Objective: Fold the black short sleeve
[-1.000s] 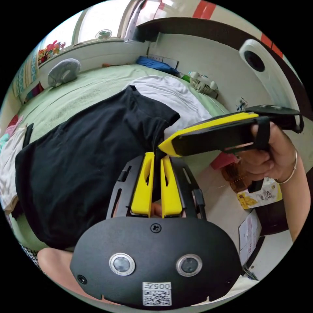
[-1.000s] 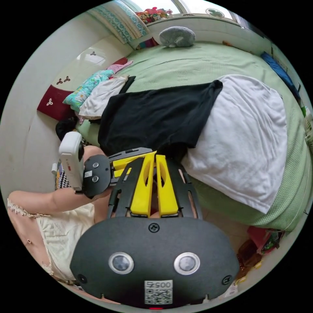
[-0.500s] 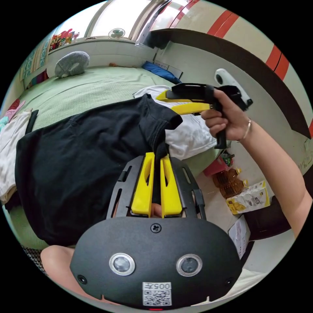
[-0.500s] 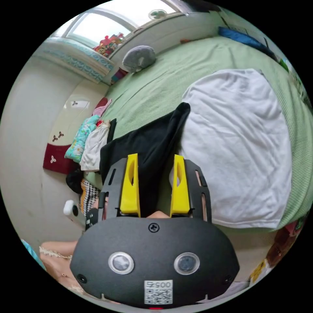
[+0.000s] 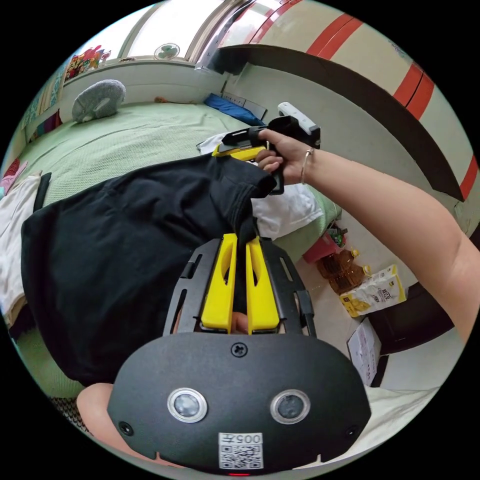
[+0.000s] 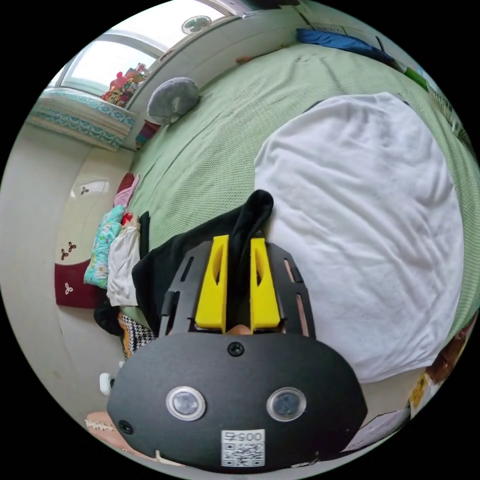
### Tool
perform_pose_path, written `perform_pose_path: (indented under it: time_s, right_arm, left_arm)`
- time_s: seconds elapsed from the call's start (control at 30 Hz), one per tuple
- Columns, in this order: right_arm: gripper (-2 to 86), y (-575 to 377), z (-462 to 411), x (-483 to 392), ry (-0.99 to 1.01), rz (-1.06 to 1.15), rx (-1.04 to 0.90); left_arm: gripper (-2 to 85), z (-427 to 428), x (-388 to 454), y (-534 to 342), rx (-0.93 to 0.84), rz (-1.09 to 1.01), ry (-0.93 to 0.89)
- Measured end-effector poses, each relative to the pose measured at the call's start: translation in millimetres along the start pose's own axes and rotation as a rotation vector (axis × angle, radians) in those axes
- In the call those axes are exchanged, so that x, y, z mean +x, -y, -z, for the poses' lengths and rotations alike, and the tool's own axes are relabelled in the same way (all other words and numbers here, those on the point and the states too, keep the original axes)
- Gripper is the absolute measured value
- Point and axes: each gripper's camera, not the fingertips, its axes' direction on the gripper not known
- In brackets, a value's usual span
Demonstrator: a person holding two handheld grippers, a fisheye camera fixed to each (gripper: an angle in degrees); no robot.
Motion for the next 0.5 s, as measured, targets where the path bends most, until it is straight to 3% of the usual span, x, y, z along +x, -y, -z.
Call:
perform_pose_path:
  time_s: [0.5]
  right_arm:
    - [-0.2,-20,40,-246,-0.005,0.367,0.162]
  left_arm:
    - [4.1,162,-38,-23,0.173,0.081,0.023]
